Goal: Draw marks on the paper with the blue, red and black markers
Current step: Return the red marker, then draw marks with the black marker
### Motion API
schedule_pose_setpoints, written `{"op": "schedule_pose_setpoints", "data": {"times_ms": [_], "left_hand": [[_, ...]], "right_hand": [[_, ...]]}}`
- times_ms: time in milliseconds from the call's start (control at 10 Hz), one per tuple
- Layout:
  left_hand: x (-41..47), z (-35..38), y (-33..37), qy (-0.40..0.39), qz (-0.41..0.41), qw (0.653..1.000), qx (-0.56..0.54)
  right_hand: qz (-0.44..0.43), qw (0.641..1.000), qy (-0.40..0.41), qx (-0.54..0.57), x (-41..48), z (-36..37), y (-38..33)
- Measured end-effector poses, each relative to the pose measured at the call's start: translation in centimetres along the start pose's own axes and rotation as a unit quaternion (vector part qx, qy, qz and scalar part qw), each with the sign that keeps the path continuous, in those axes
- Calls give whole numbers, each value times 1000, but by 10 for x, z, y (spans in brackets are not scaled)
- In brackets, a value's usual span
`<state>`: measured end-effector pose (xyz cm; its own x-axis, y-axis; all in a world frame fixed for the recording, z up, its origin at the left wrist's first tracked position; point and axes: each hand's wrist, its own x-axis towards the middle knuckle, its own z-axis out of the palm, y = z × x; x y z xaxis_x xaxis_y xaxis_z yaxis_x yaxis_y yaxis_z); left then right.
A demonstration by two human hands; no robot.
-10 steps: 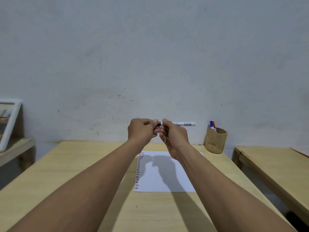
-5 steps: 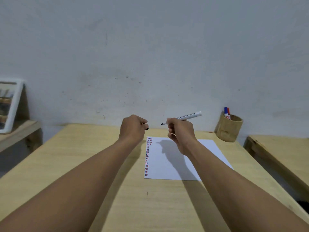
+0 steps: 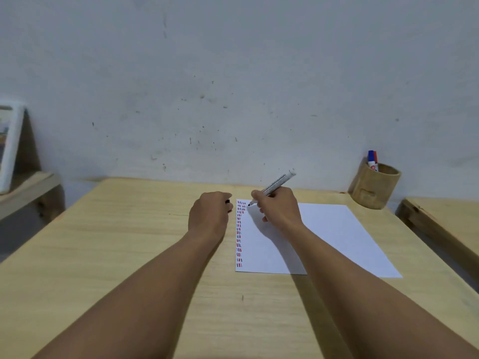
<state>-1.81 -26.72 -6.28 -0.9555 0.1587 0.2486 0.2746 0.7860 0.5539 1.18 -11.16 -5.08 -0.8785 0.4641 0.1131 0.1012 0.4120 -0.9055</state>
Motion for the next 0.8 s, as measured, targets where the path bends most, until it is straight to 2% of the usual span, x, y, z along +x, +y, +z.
{"op": "schedule_pose_setpoints", "data": {"times_ms": [200,300,400,800], "left_hand": [[-9,6,-10,2,14,996,88],[-13,9,-19,-67,-10,985,158],[-14,9,-18,-118,-10,977,176],[-16,8,-17,-129,-2,972,196]], "right_hand": [[0,1000,19,0,-1,14,8],[-8,1000,17,-18,-3,16,11],[-14,999,22,-27,-5,16,13],[-32,999,22,-38,-3,17,15]]}}
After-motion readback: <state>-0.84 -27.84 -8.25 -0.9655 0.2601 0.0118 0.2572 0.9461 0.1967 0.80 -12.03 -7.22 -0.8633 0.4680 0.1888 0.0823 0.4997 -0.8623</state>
